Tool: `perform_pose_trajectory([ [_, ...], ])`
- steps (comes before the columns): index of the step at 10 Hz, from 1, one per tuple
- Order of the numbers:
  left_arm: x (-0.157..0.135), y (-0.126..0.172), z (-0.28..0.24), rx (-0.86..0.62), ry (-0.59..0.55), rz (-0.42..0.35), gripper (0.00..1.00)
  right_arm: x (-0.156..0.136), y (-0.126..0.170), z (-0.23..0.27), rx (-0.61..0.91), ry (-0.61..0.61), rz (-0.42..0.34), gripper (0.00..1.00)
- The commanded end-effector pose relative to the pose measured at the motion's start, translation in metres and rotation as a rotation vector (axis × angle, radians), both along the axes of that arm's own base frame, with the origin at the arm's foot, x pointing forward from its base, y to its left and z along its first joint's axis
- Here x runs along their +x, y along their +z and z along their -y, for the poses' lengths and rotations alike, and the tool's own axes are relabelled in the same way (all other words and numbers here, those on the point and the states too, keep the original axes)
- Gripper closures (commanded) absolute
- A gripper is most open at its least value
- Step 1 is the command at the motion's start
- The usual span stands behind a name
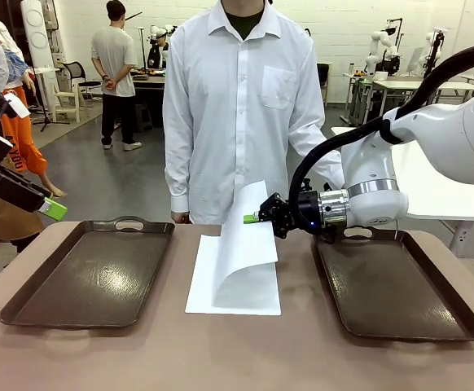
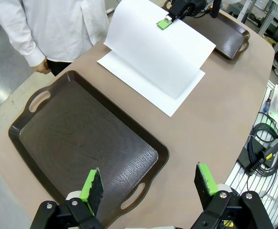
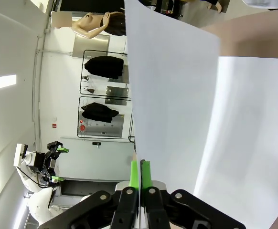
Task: Sort the A4 documents.
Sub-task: Place the A4 Paper in the designated Handle tray.
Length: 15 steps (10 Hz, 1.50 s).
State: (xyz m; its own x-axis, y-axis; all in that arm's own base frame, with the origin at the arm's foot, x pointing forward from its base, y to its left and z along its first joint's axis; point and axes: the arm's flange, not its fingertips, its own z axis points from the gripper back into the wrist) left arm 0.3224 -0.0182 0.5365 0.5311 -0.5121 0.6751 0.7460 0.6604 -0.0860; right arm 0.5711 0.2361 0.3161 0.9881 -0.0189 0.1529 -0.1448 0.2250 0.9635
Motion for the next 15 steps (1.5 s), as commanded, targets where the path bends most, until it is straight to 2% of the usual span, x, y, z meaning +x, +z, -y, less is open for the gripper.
perform_pose_trajectory([
  [1,0.001,-0.002,-0.001,-0.009,-0.009,0.007,0.0,0.001,0.001,0.0,0.008,-0.009,0.002,1.0],
  [8,0.001,-0.002,-0.001,-0.009,-0.009,0.007,0.0,0.0,0.0,0.0,0.0,0.0,0.0,0.99],
  [9,0.001,-0.002,-0.001,-0.009,-0.009,0.007,0.0,-0.008,0.009,0.015,-0.042,-0.032,-0.009,0.99],
  [11,0.001,-0.002,-0.001,-0.009,-0.009,0.007,0.0,-0.021,0.031,0.053,-0.001,0.004,-0.09,0.99],
  [15,0.001,-0.002,-0.001,-0.009,-0.009,0.007,0.0,-0.021,0.053,0.133,-0.076,0.044,-0.194,0.99],
])
